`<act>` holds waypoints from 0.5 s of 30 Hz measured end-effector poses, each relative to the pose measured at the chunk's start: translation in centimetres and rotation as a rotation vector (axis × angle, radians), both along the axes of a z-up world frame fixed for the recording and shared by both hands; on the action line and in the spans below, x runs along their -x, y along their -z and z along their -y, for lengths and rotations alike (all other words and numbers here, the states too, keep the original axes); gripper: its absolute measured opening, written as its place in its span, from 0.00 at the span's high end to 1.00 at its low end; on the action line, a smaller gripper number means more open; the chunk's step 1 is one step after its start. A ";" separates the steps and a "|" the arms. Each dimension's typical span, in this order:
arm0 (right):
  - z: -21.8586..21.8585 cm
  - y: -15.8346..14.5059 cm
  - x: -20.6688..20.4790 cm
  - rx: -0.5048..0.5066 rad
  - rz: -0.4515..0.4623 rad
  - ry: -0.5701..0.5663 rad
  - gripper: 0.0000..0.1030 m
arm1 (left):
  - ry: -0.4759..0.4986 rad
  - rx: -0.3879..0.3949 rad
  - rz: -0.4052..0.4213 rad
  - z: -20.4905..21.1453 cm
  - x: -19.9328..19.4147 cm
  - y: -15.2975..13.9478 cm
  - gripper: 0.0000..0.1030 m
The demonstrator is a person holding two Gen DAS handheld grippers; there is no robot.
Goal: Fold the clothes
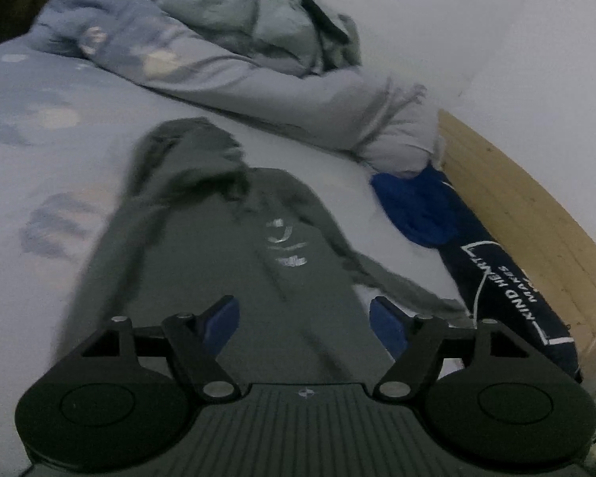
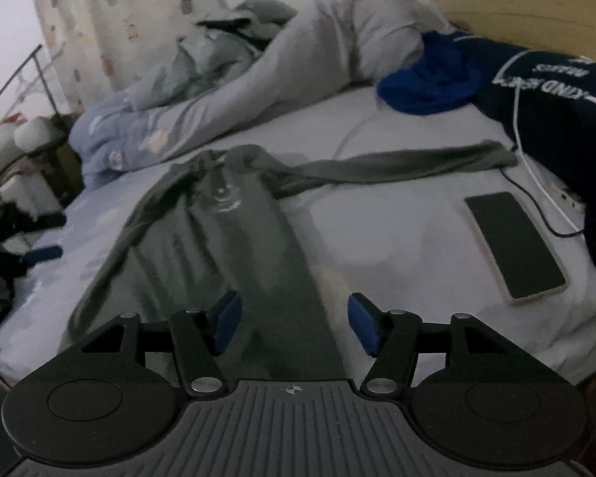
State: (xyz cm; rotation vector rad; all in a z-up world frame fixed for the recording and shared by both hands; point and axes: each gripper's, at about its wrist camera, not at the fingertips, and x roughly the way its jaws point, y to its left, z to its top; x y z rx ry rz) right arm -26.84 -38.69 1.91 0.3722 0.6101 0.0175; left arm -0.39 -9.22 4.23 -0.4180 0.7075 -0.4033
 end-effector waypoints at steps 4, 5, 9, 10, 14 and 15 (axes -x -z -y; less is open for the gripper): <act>2.1 0.2 -2.6 -0.007 0.027 0.026 0.38 | 0.030 0.026 -0.014 3.7 -4.8 -0.4 0.25; 3.0 0.0 -3.7 -0.034 0.034 0.025 0.38 | 0.038 0.032 -0.017 4.6 -6.0 -0.5 0.25; 6.4 -1.6 -9.0 -0.084 0.102 0.021 0.27 | 0.034 0.066 -0.028 7.6 -10.7 -0.9 0.22; 7.2 -2.0 -10.3 -0.092 0.122 0.020 0.25 | 0.030 0.063 -0.030 8.3 -11.8 -0.9 0.22; 10.6 -3.2 -15.5 -0.120 0.205 0.031 0.25 | 0.035 0.016 -0.064 11.2 -16.3 0.3 0.22; 11.5 -3.2 -16.6 -0.122 0.228 0.043 0.25 | 0.033 -0.002 -0.079 11.9 -17.6 0.7 0.22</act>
